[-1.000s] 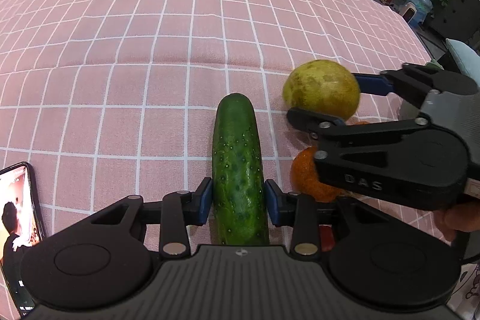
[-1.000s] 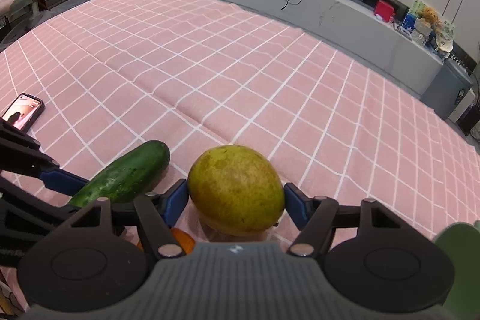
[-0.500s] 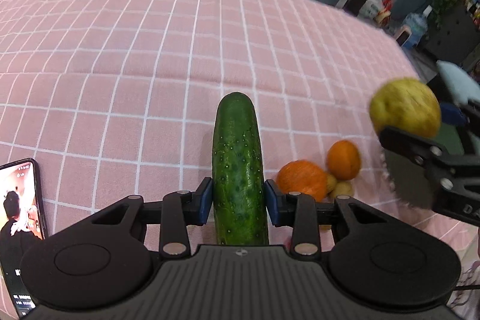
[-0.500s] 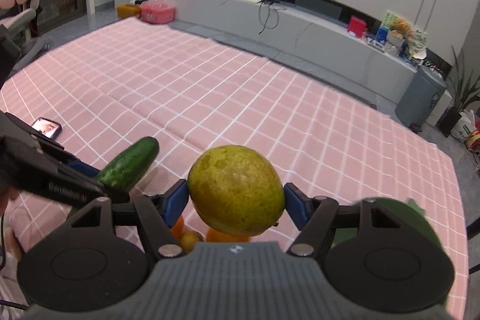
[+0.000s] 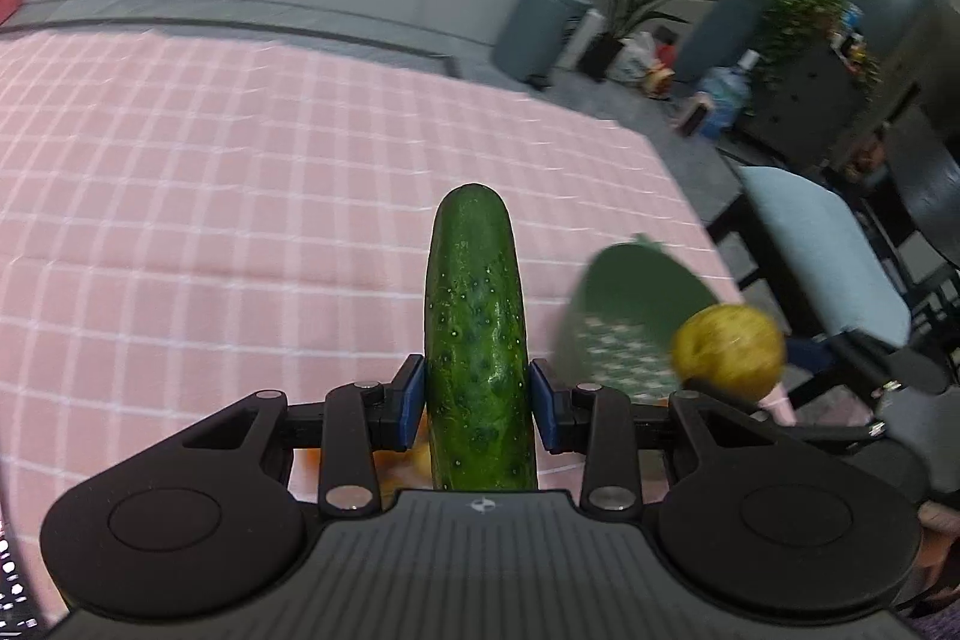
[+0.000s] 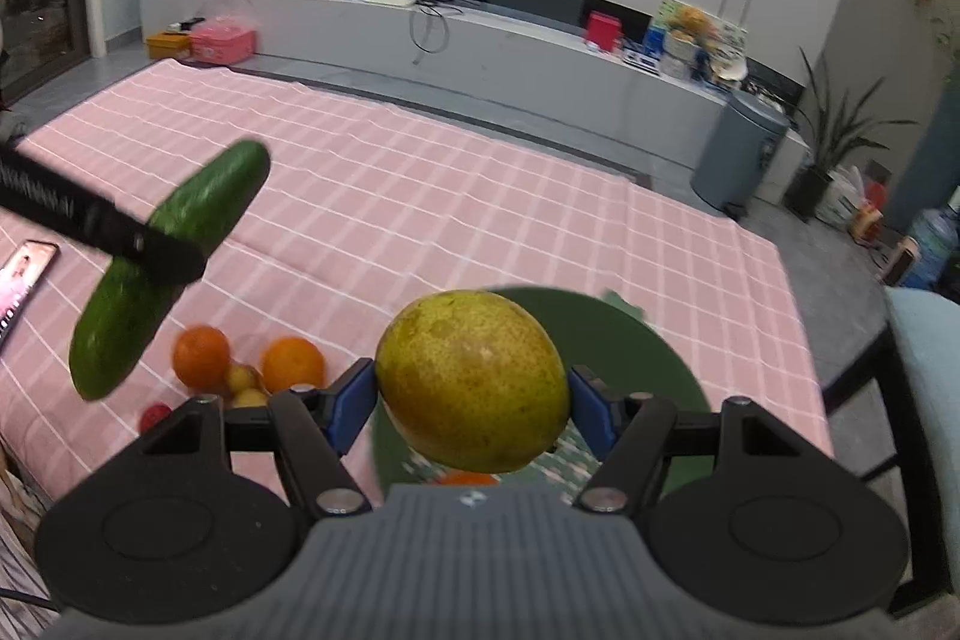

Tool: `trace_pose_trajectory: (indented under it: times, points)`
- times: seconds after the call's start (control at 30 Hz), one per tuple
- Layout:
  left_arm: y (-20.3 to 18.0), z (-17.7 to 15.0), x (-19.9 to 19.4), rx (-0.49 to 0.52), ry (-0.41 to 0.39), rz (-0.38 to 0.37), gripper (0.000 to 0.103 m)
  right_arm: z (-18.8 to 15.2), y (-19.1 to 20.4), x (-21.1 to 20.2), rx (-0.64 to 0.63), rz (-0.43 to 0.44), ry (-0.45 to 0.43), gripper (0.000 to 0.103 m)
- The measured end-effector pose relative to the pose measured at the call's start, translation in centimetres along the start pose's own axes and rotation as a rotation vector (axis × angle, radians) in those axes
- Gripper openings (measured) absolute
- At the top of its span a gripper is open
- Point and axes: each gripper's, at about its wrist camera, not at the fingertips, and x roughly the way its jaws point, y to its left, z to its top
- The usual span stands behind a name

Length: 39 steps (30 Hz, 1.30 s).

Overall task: Organize fruits
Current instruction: 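Lift cucumber and pomelo into the green colander and open both tools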

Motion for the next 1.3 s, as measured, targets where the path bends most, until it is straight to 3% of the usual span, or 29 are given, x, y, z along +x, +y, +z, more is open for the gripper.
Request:
trace_pose_trajectory:
  times: [0.27,0.73,0.87,1.3]
  points:
    - [-5.0,1.4,4.6,0.072,0.065,-0.077,0.041,-1.8,-2.8,-0.2,0.012,-0.017,0.052,0.065]
    - [-10.4,2.2,11.7,0.184,0.214,-0.091,0.041,-2.3,-5.7,3.0,0.031,-0.007,0.133,0.065]
    - [-10.9,1.9,13.3,0.222,0.269,-0.049,0.041,-2.6,-5.9,3.9,0.02,0.005,0.152,0.065]
    - [-10.2,0.9,16.0,0.224,0.389,-0.045,0.041,-2.6,-5.7,7.2,-0.039,-0.009,0.18,0.065]
